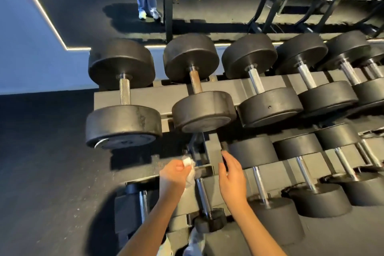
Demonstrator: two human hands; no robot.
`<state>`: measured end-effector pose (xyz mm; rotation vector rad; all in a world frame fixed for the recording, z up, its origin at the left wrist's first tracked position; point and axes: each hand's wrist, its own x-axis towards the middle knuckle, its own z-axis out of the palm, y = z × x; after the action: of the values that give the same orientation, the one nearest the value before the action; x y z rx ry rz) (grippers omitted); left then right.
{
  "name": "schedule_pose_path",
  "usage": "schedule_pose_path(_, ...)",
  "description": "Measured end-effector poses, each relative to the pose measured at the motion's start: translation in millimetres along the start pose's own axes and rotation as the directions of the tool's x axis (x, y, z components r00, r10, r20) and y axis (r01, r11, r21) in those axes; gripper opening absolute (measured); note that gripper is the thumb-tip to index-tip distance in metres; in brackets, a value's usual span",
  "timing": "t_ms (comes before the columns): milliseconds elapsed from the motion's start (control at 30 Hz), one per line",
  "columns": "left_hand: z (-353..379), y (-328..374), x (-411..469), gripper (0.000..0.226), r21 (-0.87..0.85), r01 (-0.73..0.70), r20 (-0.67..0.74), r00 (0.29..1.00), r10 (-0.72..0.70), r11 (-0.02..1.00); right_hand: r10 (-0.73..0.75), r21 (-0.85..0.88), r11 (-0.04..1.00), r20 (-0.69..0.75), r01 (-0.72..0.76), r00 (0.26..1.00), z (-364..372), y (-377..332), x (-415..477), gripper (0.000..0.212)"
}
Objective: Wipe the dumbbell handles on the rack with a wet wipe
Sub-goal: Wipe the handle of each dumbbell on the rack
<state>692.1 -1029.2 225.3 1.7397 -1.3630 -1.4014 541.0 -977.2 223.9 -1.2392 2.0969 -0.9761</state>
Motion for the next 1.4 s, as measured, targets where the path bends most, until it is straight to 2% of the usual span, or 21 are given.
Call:
schedule_pose_path(67,9,-25,-4,0.014,0.039,0.003,0.043,0.999,-0.005,0.999,0.069,-0.019,0.998,0.043,-0.068,0.997,2,22,-20,0.034)
schedule_pose_path(133,20,-44,-7,0.019,0.149,0.049,0.114,0.991,-0.066,0.988,0.117,-0.072,0.991,0.082,-0.111,0.99,5,45,-32,0.034)
schedule_pose_path(200,32,-61,-12,0.02,0.148,0.064,0.136,0.987,-0.084,0.987,0.162,-0.128,0.981,0.121,-0.146,0.979,10,68,-39,0.034)
schedule_pose_path(300,47,-80,-23,0.016,0.156,0.046,0.118,0.991,-0.065,0.987,0.171,-0.198,0.971,0.172,-0.136,0.97,22,98,-45,0.033)
schedule_pose_path(500,96,-137,-13,0.026,0.081,0.13,0.037,0.99,-0.134,0.988,0.191,-0.241,0.964,0.315,-0.117,0.93,58,172,-53,0.032)
schedule_pose_path(567,110,-154,-3,0.021,0.071,0.137,-0.009,0.991,-0.136,0.988,0.161,-0.236,0.968,0.342,-0.081,0.926,69,196,-56,0.031)
schedule_pose_path(700,131,-183,29,0.019,0.08,0.124,-0.061,0.991,-0.12,0.989,0.141,-0.202,0.977,0.341,-0.074,0.93,86,231,-51,0.031)
schedule_pose_path(867,149,-195,60,0.017,-0.096,0.044,-0.134,0.989,-0.056,0.994,0.064,-0.112,0.993,0.336,-0.027,0.94,100,247,-45,0.033)
schedule_pose_path(967,156,-199,61,0.031,-0.099,-0.002,-0.165,0.986,-0.014,0.995,0.082,-0.064,0.996,0.304,-0.065,0.949,101,250,-49,0.038)
schedule_pose_path(1033,158,-205,55,0.037,-0.035,-0.017,-0.161,0.987,0.011,0.999,0.069,-0.059,0.997,0.278,-0.054,0.958,103,249,-51,0.036)
schedule_pose_path(1133,157,-209,47,0.032,0.044,-0.035,-0.116,0.992,0.04,0.998,0.048,-0.043,0.998,0.252,-0.038,0.966,105,247,-53,0.033)
schedule_pose_path(1233,156,-203,52,0.034,-0.025,-0.04,-0.17,0.985,0.035,0.999,0.051,-0.049,0.998,0.252,-0.04,0.966,105,247,-54,0.034)
schedule_pose_path(1333,158,-191,65,0.016,-0.065,0.016,-0.21,0.977,-0.03,0.998,0.046,-0.039,0.999,0.258,-0.038,0.965,104,247,-53,0.034)
schedule_pose_path(1400,161,-192,65,0.015,-0.074,0.014,-0.222,0.975,-0.03,0.997,0.031,-0.032,0.999,0.254,-0.023,0.967,105,248,-53,0.034)
